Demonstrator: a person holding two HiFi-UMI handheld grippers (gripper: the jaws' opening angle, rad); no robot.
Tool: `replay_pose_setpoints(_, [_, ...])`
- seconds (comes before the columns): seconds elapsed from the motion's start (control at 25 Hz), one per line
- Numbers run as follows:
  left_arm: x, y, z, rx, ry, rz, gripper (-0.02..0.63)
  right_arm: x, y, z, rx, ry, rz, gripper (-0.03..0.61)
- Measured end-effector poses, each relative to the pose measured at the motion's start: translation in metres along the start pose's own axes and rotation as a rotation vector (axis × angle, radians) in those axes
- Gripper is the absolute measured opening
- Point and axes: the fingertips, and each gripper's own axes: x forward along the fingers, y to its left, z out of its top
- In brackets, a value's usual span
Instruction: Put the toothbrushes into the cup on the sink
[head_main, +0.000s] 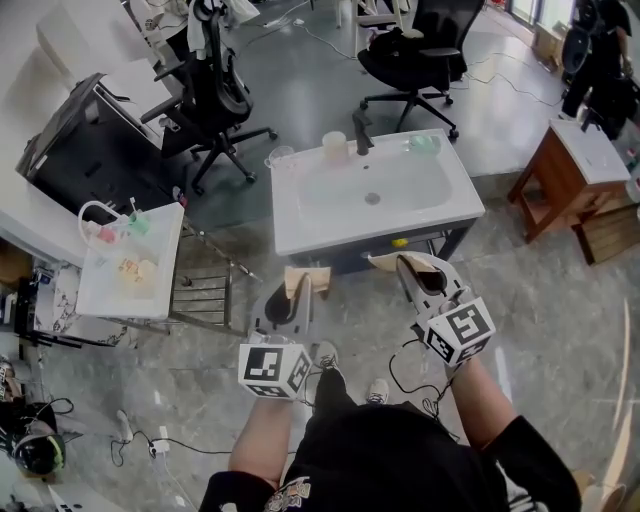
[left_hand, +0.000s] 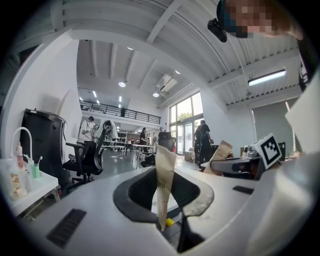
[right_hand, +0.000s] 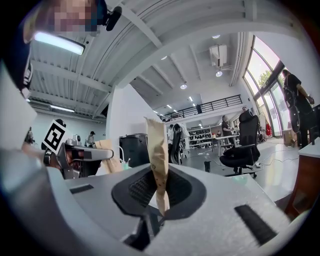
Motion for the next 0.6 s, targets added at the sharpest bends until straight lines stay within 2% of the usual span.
replay_pose_setpoints(0.6, [0.069, 0.087, -0.001, -0.002, 0.001, -0.062, 0.064, 0.101, -0.011, 0.006, -0.01, 0.019, -0.068, 0.029])
